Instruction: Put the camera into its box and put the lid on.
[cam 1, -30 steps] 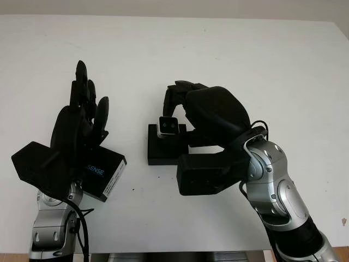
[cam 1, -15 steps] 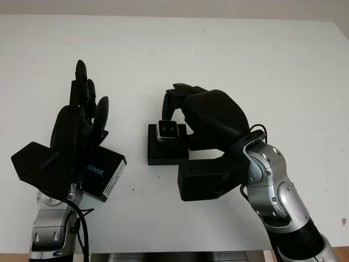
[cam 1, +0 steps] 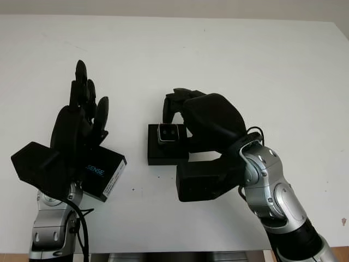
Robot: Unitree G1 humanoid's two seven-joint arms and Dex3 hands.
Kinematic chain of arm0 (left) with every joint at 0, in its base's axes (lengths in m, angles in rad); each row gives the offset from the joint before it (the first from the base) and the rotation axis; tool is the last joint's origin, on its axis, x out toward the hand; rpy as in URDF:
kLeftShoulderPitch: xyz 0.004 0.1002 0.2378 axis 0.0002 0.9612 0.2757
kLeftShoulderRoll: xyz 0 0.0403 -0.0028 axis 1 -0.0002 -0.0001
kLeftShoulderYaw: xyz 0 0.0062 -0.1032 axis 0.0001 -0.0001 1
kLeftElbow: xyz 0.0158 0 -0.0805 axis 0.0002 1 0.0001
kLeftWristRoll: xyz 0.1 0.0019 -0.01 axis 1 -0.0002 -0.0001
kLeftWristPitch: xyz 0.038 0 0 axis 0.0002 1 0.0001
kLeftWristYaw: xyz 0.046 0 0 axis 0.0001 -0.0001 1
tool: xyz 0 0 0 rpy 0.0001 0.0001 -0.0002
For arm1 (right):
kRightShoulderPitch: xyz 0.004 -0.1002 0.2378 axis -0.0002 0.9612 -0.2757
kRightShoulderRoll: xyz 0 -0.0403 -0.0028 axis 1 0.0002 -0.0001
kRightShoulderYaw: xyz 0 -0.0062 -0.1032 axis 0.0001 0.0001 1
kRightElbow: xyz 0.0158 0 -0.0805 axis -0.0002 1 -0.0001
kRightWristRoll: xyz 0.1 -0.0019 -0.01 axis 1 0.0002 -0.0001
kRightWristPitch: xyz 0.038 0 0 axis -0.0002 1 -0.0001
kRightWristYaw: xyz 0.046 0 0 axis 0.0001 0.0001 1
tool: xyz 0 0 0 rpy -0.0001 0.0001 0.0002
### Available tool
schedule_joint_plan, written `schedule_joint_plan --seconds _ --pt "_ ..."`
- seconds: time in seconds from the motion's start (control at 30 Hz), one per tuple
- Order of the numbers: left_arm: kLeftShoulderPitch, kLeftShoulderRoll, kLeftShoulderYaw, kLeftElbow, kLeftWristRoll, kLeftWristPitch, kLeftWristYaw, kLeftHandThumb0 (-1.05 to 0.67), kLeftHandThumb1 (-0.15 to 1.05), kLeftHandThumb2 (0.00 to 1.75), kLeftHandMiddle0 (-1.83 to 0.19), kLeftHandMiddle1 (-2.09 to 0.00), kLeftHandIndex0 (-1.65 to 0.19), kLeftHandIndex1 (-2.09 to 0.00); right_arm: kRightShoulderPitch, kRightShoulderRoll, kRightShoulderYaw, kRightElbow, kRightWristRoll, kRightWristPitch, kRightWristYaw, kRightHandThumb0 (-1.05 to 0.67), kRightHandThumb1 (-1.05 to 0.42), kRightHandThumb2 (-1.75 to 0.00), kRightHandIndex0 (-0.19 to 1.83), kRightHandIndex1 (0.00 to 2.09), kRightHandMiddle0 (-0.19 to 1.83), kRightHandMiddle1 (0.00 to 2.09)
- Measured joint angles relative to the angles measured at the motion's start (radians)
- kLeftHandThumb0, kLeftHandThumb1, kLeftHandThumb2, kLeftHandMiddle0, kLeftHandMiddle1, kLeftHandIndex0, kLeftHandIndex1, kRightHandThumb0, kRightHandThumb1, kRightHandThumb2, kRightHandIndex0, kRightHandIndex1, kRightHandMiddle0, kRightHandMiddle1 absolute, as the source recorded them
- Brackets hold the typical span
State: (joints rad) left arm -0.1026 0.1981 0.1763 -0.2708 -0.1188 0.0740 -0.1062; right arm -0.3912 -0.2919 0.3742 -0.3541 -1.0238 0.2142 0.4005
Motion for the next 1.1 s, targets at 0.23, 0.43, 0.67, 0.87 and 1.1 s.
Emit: schedule_joint_plan --seconds 0.23,0.43,0.67,0.87,1.1 --pt "0.000 0.000 0.000 0.000 0.002 -0.001 0.000 -0.86 1.05 0.46 0.19 0.00 0.19 0.00 0.034 0.030 0.007 -0.011 -0.016 0.015 -0.003 -0.40 -1.05 -0.09 0.37 0.07 0.35 1.83" --pt "0.000 0.000 0.000 0.000 0.002 0.004 0.003 -0.86 1.05 0.47 0.19 0.00 0.19 0.00 0.042 0.029 0.012 -0.032 -0.046 0.016 0.022 -0.40 -1.05 -0.11 0.38 0.07 0.33 1.78" --pt "0.000 0.000 0.000 0.000 0.003 0.003 0.002 -0.86 1.05 0.47 0.19 0.00 0.19 0.00 0.044 0.032 0.015 -0.045 -0.077 0.019 0.054 -0.50 -1.05 -0.11 0.33 0.05 0.20 1.61" --pt "0.000 -0.003 -0.001 0.000 0.006 0.002 0.005 -0.85 1.05 0.46 0.19 0.00 0.19 0.00 0.044 0.012 0.024 -0.074 -0.126 -0.003 0.090 -0.72 -1.02 -0.05 -0.07 0.01 0.09 0.29" --pt "0.000 -0.005 -0.001 0.003 0.003 -0.015 0.000 -0.84 1.05 0.46 0.19 0.00 0.19 0.00 0.045 0.017 0.005 -0.098 -0.132 -0.009 0.071 -0.81 -1.01 -0.05 -0.19 0.00 -0.06 0.10"
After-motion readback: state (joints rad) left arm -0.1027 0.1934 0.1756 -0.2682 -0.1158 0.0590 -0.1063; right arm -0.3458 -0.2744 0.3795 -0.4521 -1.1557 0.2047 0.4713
